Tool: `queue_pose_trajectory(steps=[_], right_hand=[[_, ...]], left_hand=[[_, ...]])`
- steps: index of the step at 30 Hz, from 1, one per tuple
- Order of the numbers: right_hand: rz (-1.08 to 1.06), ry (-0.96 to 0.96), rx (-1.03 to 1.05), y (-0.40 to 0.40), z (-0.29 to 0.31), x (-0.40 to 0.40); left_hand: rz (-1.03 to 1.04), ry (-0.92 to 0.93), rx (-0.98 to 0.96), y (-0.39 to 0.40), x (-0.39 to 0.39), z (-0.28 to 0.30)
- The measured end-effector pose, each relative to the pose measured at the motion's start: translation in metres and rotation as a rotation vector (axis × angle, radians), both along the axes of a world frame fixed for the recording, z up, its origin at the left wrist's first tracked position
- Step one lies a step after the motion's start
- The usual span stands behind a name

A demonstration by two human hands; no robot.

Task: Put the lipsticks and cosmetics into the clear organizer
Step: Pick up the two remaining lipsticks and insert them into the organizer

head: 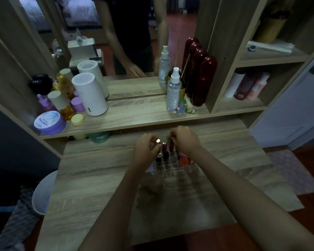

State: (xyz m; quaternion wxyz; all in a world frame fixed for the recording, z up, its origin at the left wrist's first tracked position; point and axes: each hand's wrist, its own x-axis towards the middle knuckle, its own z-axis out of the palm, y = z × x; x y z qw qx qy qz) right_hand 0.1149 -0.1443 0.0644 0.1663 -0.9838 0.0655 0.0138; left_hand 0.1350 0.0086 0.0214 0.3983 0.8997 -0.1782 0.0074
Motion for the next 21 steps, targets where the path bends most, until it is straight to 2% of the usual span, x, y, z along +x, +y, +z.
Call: queue_pose_trajectory(steps=[21], right_hand=[[0.018,0.009,-0.033,-0.0007,0.0037,-0.0065]], left_hand=[[-0.021,-0.005,-0.03,0.0023,0.0021,-0.0024]])
